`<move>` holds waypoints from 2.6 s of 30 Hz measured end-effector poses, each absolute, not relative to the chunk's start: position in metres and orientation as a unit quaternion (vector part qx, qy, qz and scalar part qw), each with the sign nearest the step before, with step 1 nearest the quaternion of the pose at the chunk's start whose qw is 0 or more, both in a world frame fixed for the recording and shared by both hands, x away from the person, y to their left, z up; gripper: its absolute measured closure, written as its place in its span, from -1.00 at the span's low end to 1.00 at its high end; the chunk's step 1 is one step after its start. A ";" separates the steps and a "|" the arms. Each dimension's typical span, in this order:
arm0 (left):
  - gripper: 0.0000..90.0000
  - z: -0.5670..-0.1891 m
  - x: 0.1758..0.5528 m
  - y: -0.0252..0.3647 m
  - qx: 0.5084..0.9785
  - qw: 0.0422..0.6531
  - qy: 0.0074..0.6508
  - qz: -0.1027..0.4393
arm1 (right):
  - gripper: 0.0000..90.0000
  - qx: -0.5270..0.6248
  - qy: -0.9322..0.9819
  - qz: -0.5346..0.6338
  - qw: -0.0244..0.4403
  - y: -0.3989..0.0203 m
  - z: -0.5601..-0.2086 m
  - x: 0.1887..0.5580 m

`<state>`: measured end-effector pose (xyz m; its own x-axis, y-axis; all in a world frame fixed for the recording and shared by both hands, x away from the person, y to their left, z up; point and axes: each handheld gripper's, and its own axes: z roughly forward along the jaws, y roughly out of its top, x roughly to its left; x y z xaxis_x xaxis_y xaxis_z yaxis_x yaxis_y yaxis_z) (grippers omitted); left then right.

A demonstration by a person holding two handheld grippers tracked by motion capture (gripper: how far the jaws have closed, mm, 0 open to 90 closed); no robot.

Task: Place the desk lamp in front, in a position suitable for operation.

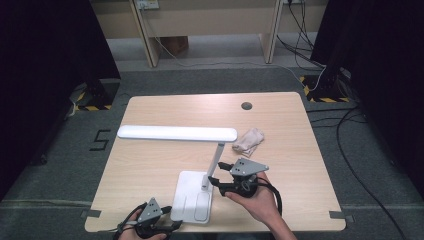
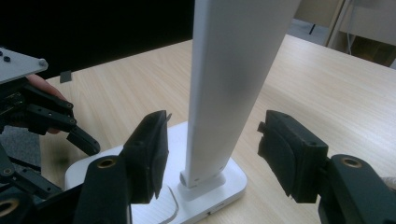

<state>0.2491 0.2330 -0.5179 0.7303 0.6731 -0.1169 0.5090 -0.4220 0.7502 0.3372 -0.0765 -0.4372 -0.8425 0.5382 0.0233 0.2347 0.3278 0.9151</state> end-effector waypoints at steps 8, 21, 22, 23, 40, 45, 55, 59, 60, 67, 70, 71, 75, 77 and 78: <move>-0.22 -0.518 0.250 0.233 0.837 0.404 0.354 0.105 | -0.07 0.236 0.801 0.529 0.150 -0.074 -0.432 0.339; -0.28 -0.518 0.251 0.229 0.840 0.398 0.351 0.111 | 0.00 0.227 0.807 0.521 0.162 -0.063 -0.429 0.343; -0.28 -0.518 0.251 0.229 0.841 0.398 0.350 0.111 | 0.03 0.228 0.806 0.520 0.166 -0.063 -0.429 0.345; -0.29 -0.518 0.251 0.229 0.841 0.398 0.350 0.112 | 0.04 0.227 0.805 0.522 0.166 -0.063 -0.429 0.345; -0.28 -0.516 0.264 0.222 0.848 0.384 0.347 0.116 | 0.18 0.238 0.798 0.520 0.187 -0.060 -0.425 0.361; -0.28 -0.516 0.269 0.220 0.846 0.384 0.352 0.117 | 0.19 0.245 0.796 0.520 0.190 -0.060 -0.425 0.364; -0.26 -0.515 0.287 0.216 0.844 0.381 0.359 0.117 | 0.19 0.259 0.795 0.509 0.206 -0.060 -0.424 0.378; -0.24 -0.515 0.294 0.215 0.843 0.380 0.362 0.117 | 0.18 0.265 0.795 0.503 0.211 -0.061 -0.423 0.382; -0.24 -0.514 0.296 0.214 0.843 0.380 0.363 0.116 | 0.18 0.267 0.795 0.502 0.213 -0.062 -0.423 0.382; -0.21 -0.514 0.308 0.214 0.840 0.377 0.371 0.117 | 0.16 0.274 0.796 0.490 0.228 -0.065 -0.422 0.386; -0.19 -0.513 0.314 0.214 0.839 0.376 0.377 0.118 | 0.15 0.278 0.796 0.486 0.232 -0.067 -0.421 0.387; -0.19 -0.513 0.316 0.214 0.840 0.373 0.376 0.118 | 0.15 0.275 0.796 0.486 0.234 -0.068 -0.421 0.388; -0.19 -0.513 0.318 0.211 0.841 0.373 0.374 0.119 | 0.15 0.278 0.795 0.485 0.234 -0.069 -0.421 0.390; -0.19 -0.513 0.320 0.209 0.839 0.373 0.377 0.118 | 0.15 0.280 0.795 0.485 0.233 -0.069 -0.421 0.393; -0.19 -0.513 0.320 0.209 0.839 0.373 0.377 0.118 | 0.15 0.280 0.795 0.485 0.233 -0.069 -0.421 0.393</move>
<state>0.3205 0.2095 -0.5126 0.6875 0.7215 -0.0823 0.5448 -0.4375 0.7154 0.3934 -0.0694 -0.4213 -0.7346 0.6714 -0.0980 0.2202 0.3725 0.9015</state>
